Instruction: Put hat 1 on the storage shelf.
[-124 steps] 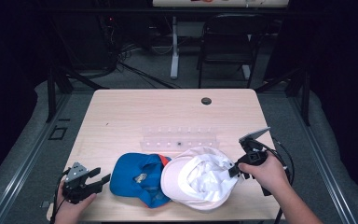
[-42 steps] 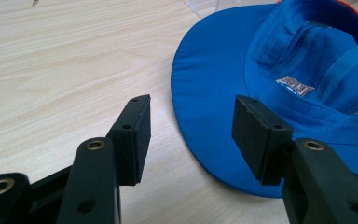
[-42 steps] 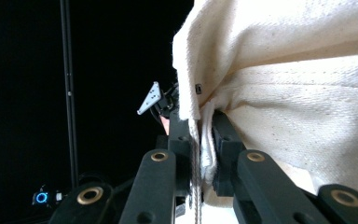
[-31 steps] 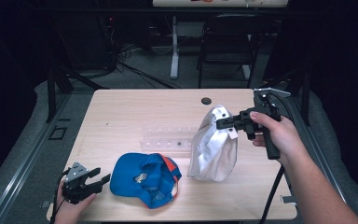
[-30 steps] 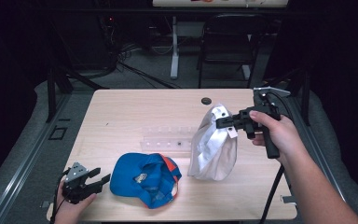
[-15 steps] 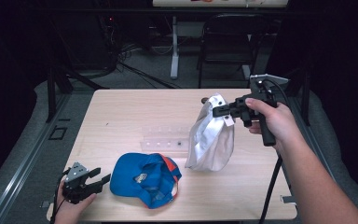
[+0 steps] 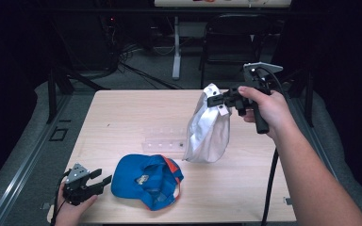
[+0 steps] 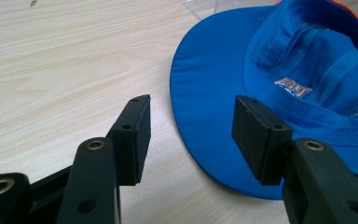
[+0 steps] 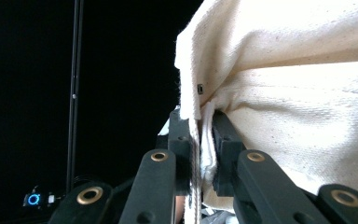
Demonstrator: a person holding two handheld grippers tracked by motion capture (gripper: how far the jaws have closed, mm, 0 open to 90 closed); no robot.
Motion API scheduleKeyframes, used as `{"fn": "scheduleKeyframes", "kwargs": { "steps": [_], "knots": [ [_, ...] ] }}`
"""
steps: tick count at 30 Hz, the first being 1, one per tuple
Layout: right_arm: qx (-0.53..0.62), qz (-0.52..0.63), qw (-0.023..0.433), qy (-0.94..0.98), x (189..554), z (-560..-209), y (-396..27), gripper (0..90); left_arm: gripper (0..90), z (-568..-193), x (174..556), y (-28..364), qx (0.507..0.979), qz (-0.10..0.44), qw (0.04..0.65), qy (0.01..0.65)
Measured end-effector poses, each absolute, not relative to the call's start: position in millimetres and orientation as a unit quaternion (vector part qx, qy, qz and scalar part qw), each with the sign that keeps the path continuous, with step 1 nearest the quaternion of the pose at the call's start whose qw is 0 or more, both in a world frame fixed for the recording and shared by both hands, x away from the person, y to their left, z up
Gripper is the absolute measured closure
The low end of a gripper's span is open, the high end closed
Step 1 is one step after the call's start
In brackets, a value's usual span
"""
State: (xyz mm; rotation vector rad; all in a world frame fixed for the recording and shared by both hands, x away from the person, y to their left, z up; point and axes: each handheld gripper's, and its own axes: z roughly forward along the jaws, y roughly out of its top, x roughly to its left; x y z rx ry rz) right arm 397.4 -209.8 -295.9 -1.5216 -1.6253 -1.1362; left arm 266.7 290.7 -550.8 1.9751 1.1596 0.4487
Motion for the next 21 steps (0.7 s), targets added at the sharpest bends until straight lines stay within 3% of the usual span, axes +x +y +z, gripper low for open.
{"fn": "scheduleKeyframes", "kwargs": {
  "steps": [21],
  "knots": [
    [-0.565, -0.421, 0.305, -0.640, 438.5, -294.5, -154.6, 81.4, 47.8, -549.8, 268.0, 289.4, 0.779, 0.177, 0.398, 0.451]
  ]
}}
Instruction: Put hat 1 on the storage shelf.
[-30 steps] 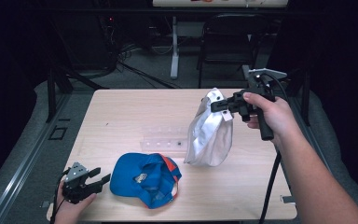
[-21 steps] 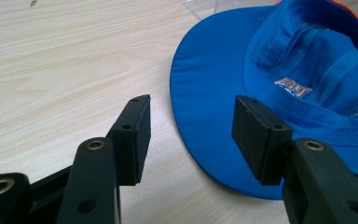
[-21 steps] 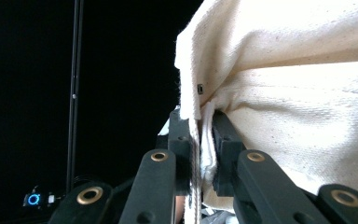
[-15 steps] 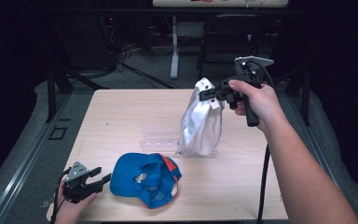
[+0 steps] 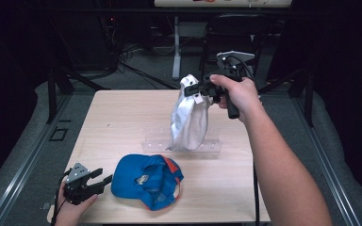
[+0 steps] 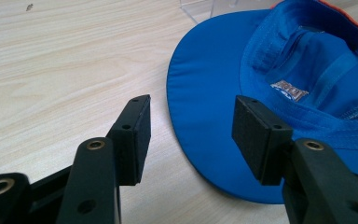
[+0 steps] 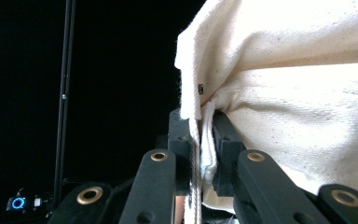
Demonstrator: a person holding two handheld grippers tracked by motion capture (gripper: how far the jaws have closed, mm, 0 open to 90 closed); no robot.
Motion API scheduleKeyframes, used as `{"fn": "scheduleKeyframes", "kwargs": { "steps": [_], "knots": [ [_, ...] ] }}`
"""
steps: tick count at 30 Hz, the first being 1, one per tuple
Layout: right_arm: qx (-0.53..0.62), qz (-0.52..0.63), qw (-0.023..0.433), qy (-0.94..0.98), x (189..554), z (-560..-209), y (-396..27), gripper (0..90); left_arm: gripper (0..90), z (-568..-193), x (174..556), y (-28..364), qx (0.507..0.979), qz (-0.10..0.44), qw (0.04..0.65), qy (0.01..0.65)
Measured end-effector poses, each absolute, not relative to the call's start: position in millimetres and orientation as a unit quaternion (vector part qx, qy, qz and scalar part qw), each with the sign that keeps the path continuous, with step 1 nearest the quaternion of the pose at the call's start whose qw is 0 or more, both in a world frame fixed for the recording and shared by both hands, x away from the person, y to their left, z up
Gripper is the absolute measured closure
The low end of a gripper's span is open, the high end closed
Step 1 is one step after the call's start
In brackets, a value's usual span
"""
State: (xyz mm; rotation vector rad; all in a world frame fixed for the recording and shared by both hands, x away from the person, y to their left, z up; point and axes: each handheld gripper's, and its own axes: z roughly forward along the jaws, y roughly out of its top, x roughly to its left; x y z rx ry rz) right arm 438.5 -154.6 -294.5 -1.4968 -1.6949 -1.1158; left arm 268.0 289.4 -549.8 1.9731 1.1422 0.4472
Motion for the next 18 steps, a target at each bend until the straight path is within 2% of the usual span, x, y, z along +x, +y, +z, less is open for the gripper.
{"fn": "scheduleKeyframes", "kwargs": {
  "steps": [18],
  "knots": [
    [-0.577, -0.406, 0.300, -0.642, 466.5, -316.5, -121.8, 81.4, 47.8, -552.1, 269.8, 284.3, 0.780, 0.175, 0.401, 0.447]
  ]
}}
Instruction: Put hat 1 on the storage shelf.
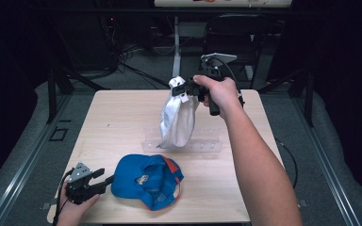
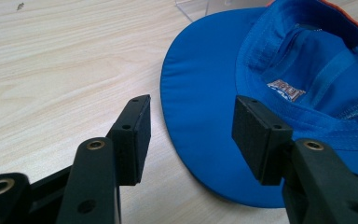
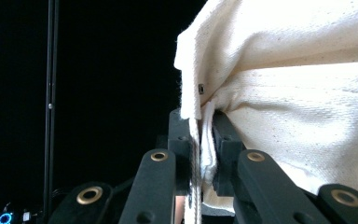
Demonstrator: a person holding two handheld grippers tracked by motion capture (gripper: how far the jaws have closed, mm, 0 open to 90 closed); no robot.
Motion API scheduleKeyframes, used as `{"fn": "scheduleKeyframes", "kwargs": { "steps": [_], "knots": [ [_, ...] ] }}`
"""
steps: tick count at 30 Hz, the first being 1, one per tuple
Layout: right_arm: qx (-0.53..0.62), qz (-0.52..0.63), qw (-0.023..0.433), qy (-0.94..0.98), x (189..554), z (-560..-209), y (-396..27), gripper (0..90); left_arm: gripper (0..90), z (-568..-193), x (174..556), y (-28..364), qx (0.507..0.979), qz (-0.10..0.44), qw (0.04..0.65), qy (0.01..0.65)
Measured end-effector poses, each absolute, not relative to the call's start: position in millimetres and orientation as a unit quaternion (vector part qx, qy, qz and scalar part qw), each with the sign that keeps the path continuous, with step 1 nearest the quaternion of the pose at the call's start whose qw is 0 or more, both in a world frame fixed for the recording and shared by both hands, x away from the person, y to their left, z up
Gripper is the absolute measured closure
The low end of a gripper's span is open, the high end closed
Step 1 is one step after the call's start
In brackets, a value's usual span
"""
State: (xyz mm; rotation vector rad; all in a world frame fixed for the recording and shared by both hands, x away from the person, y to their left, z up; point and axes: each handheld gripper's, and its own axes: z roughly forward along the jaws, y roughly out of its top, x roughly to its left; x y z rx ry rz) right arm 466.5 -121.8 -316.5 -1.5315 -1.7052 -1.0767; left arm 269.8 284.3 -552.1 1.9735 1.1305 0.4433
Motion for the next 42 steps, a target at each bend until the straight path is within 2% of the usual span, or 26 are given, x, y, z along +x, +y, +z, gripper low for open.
{"fn": "scheduleKeyframes", "kwargs": {
  "steps": [17, 28, 34, 42],
  "knots": [
    [-0.592, -0.422, 0.284, -0.625, 487.1, -323.6, -107.2, 81.3, 47.8, -553.2, 271.6, 283.9, 0.781, 0.172, 0.402, 0.446],
    [-0.573, -0.415, 0.298, -0.641, 482.6, -336.2, -94.0, 81.3, 47.6, -548.1, 268.0, 275.5, 0.786, 0.164, 0.411, 0.431],
    [-0.574, -0.417, 0.297, -0.639, 477.7, -336.9, -96.8, 81.3, 46.7, -531.4, 272.2, 261.5, 0.789, 0.163, 0.430, 0.407],
    [-0.571, -0.418, 0.292, -0.643, 474.4, -334.7, -101.9, 81.2, 44.7, -507.9, 296.3, 223.7, 0.792, 0.183, 0.447, 0.372]
  ]
}}
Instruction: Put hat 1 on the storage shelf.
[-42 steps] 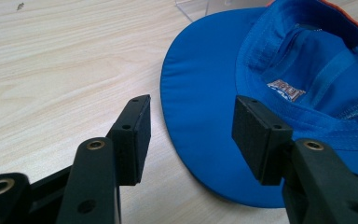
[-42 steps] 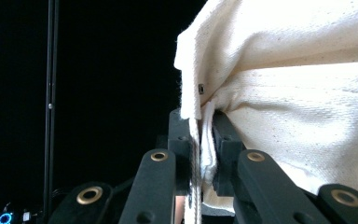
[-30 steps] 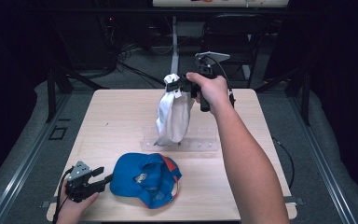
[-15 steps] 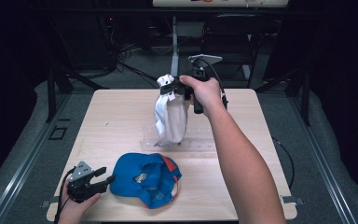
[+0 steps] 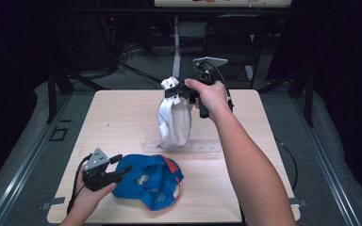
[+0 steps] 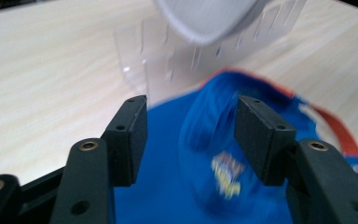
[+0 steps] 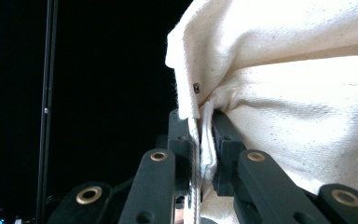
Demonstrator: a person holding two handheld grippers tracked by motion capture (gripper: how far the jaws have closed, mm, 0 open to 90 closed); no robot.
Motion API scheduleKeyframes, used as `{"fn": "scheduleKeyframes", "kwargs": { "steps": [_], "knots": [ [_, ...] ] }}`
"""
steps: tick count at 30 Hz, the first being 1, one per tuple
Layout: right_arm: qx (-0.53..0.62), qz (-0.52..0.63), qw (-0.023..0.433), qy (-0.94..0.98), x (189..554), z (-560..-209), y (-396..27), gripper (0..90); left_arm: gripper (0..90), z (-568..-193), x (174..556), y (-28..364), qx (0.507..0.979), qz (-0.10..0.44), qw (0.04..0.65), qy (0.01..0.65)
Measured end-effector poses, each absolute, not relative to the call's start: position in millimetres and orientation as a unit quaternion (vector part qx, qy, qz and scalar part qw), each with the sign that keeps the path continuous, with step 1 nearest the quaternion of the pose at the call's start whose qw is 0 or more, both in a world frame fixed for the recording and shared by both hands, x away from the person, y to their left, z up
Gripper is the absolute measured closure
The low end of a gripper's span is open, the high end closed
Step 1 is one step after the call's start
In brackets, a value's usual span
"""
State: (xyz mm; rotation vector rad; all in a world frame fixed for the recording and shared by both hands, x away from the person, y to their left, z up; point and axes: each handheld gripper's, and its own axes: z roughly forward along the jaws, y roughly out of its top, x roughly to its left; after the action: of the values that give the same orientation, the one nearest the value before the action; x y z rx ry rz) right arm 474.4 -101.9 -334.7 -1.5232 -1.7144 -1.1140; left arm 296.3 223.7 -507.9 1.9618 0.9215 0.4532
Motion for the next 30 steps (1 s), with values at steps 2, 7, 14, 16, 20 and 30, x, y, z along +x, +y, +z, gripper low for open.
{"fn": "scheduleKeyframes", "kwargs": {
  "steps": [2, 7, 14, 16, 20, 30],
  "knots": [
    [-0.573, -0.419, 0.291, -0.642, 473.9, -334.5, -101.0, 81.2, 44.7, -502.3, 302.1, 212.5, 0.796, 0.184, 0.450, 0.361],
    [-0.571, -0.421, 0.291, -0.641, 473.8, -335.2, -99.0, 81.2, 45.1, -488.5, 310.4, 184.4, 0.805, 0.209, 0.446, 0.330],
    [-0.573, -0.425, 0.296, -0.635, 473.4, -336.9, -98.0, 81.2, 48.4, -484.1, 321.0, 155.0, 0.814, 0.196, 0.444, 0.321],
    [-0.574, -0.426, 0.295, -0.634, 472.9, -337.3, -99.3, 81.2, 48.6, -485.2, 324.5, 149.9, 0.815, 0.194, 0.441, 0.323],
    [-0.575, -0.426, 0.294, -0.634, 472.7, -336.9, -100.7, 81.1, 50.0, -487.8, 330.9, 143.3, 0.817, 0.198, 0.435, 0.323],
    [-0.570, -0.424, 0.296, -0.639, 471.6, -337.9, -97.1, 81.1, 71.1, -493.0, 342.2, 131.1, 0.829, 0.195, 0.409, 0.327]
  ]
}}
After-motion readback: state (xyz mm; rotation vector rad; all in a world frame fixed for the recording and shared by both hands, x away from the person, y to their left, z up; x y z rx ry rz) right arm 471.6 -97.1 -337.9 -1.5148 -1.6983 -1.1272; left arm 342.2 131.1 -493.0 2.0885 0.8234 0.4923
